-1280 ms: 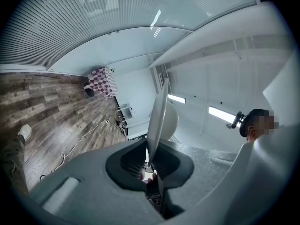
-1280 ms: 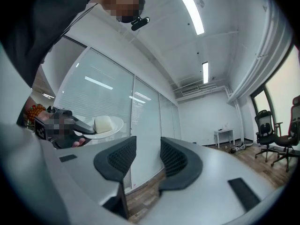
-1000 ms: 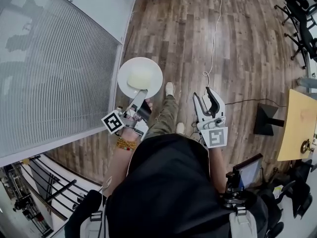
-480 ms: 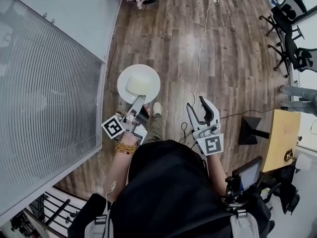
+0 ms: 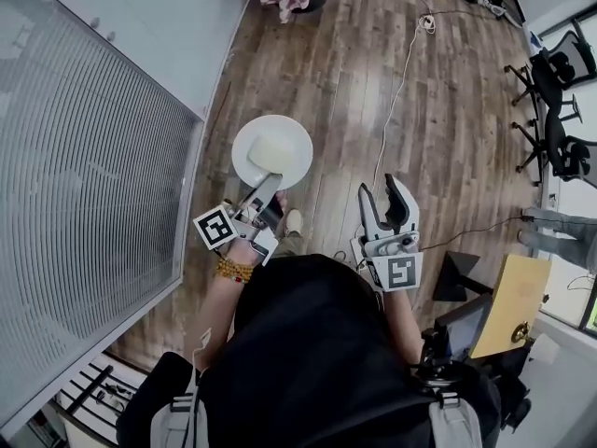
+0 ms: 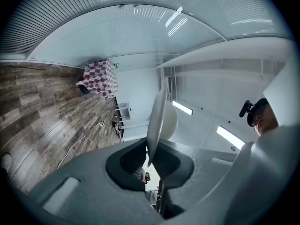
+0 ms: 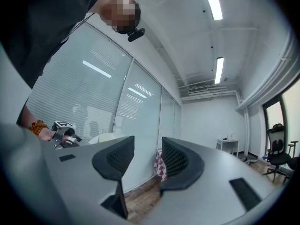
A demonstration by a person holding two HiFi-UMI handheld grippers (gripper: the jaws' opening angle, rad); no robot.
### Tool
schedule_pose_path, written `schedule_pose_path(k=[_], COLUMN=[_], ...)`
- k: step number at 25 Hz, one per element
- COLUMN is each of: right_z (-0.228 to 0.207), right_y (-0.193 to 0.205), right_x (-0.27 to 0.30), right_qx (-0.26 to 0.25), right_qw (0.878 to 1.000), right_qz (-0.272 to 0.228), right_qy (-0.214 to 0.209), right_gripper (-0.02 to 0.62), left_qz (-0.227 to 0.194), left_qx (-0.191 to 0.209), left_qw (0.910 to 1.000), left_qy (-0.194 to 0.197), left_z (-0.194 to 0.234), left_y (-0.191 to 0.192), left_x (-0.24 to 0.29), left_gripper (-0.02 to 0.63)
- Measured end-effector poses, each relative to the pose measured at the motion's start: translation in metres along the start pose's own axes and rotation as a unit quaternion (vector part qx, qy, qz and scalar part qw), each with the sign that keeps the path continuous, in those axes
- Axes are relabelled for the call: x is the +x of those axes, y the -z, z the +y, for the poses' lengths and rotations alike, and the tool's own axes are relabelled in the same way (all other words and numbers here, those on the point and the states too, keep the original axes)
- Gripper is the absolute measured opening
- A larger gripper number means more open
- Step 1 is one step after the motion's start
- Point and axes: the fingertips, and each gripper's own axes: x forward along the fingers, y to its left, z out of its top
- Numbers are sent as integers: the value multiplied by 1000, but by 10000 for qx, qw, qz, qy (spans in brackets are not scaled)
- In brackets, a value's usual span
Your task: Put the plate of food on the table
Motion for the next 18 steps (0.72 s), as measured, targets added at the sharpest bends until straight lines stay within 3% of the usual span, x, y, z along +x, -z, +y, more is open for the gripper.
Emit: schedule_pose_path(k=[11,18], right_z=[-44,-100], right_y=[29,50], right_x=[64,159], right_qx=[94,67], right_qw=[9994,9993], right_qz=[1,-291], right_qy=[326,239], right_gripper=[184,184], left_qz=[76,-149], left_qx=[-199,-175], left_qw=[9995,9991], left_qy=[-216,-343], left_z=[48,87], left_y=[-47,-92], left_x=[46,108], left_gripper=[21,21])
